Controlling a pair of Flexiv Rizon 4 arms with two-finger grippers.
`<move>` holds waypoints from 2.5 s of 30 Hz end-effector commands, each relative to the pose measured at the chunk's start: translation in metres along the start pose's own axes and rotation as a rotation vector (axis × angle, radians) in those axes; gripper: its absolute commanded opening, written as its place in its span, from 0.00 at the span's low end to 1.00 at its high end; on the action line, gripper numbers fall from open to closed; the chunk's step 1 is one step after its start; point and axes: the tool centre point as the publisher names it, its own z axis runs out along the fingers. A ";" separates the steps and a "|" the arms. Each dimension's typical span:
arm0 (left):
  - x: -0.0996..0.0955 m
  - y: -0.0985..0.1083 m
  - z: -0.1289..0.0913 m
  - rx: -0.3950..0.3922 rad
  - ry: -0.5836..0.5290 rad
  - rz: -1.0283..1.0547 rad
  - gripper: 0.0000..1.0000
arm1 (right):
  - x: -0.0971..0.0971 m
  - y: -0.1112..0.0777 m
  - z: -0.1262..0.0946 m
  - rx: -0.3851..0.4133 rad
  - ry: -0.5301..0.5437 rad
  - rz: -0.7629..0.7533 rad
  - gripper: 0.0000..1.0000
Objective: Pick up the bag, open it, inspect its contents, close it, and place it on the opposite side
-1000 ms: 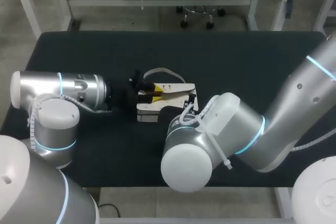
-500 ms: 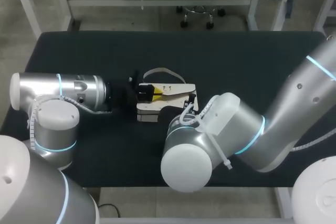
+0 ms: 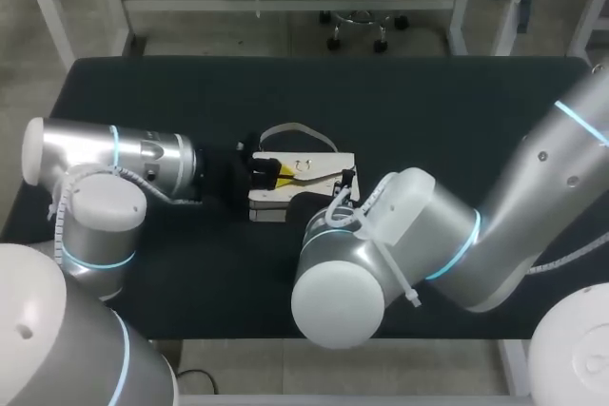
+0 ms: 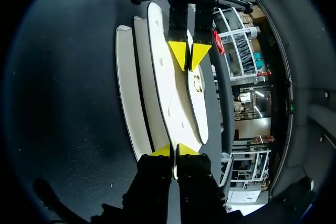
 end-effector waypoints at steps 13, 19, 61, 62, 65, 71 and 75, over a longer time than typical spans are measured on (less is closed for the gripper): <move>0.001 -0.008 0.010 0.041 -0.029 -0.033 0.00 | 0.004 -0.003 0.002 -0.214 -0.013 0.001 0.00; 0.001 -0.009 0.006 0.016 -0.041 -0.114 0.00 | 0.004 -0.003 0.002 -0.214 -0.013 0.001 0.00; 0.000 0.005 -0.001 -0.050 -0.055 -0.186 0.00 | 0.004 -0.003 0.002 -0.214 -0.013 0.001 0.00; 0.000 0.006 -0.002 -0.053 -0.060 -0.190 0.00 | 0.004 -0.003 0.002 -0.214 -0.013 0.001 0.00; -0.004 0.007 -0.005 -0.060 -0.076 -0.194 0.53 | 0.004 -0.003 0.002 -0.214 -0.013 0.001 0.00; -0.014 0.000 -0.013 -0.050 -0.105 -0.175 1.00 | 0.004 -0.003 0.002 -0.214 -0.013 0.001 0.00; -0.017 -0.006 -0.017 -0.040 -0.111 -0.167 1.00 | 0.001 -0.004 0.000 -0.211 -0.015 0.003 0.00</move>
